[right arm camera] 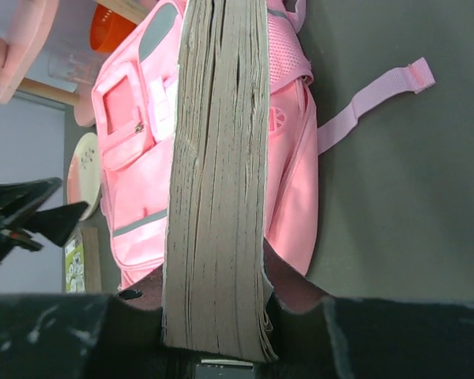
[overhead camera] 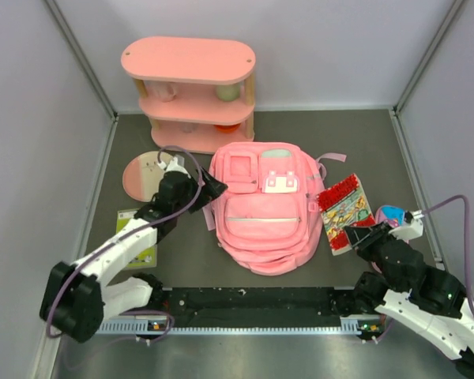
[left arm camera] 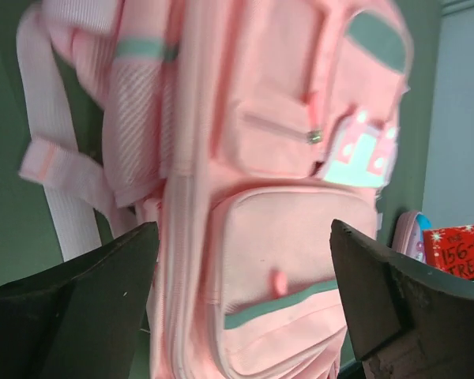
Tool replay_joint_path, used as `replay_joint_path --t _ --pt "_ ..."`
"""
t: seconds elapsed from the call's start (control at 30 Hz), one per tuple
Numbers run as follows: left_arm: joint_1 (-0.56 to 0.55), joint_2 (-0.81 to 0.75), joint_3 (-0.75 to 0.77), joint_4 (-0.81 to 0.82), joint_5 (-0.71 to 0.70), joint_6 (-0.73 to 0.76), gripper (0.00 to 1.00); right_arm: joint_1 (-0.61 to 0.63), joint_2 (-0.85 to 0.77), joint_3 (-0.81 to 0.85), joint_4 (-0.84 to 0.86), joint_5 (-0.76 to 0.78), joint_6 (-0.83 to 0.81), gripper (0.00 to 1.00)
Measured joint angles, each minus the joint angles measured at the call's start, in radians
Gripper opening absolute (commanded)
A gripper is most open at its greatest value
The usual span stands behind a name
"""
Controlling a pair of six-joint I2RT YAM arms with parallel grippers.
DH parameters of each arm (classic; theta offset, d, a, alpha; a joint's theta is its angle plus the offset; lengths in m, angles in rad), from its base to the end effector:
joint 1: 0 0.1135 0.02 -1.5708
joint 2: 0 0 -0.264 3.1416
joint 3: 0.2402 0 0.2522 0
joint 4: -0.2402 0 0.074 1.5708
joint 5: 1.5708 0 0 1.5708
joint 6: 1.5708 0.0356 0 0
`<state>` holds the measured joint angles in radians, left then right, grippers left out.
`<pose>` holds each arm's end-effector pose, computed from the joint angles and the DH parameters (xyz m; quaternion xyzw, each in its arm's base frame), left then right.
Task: Pack the student bag
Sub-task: Place the book in the student bag.
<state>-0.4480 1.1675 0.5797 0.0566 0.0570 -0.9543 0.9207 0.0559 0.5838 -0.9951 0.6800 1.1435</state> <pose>0.2226 -0.1092 0.2149 -0.2036 0.8435 -0.3392 0.3634 0.0351 0.0092 0.2577 0.2630 0.7784 0.2785 0.4973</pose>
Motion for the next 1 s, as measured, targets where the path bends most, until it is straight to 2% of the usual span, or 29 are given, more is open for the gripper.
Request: replay_joint_path --t 0.2,0.3,0.33,0.43,0.53,0.67,0.7,0.73,0.87,1.0 --pt "-0.066 -0.246 0.124 -0.270 -0.042 0.154 0.99 0.000 0.002 0.021 0.001 -0.002 -0.016 0.00" --pt "-0.219 -0.301 0.125 -0.356 -0.031 0.191 0.99 0.000 0.008 0.021 0.000 -0.002 -0.016 0.00" --pt "-0.309 -0.301 0.125 -0.382 -0.027 0.216 0.99 0.000 0.011 0.021 0.000 -0.003 -0.016 0.00" --pt "-0.480 -0.253 0.140 -0.450 -0.005 0.320 0.99 0.000 0.019 0.021 -0.001 -0.008 -0.016 0.00" --pt "-0.587 -0.163 0.208 -0.516 0.002 0.449 0.98 0.000 0.019 0.021 -0.001 -0.019 -0.016 0.00" --pt "-0.671 -0.024 0.326 -0.572 -0.014 0.587 0.93 0.000 0.019 0.021 -0.001 -0.026 -0.016 0.01" --pt "-0.684 0.008 0.352 -0.582 -0.021 0.613 0.87 0.000 0.019 0.021 -0.001 -0.026 -0.015 0.01" --pt "-0.702 0.049 0.379 -0.593 -0.031 0.639 0.85 0.000 0.019 0.021 -0.001 -0.027 -0.015 0.01" --pt "-0.765 0.188 0.436 -0.621 -0.058 0.722 0.84 0.000 0.019 0.021 -0.001 -0.028 -0.014 0.01" --pt "-0.789 0.233 0.436 -0.661 -0.079 0.768 0.81 0.000 0.019 0.021 -0.001 -0.028 -0.014 0.01"
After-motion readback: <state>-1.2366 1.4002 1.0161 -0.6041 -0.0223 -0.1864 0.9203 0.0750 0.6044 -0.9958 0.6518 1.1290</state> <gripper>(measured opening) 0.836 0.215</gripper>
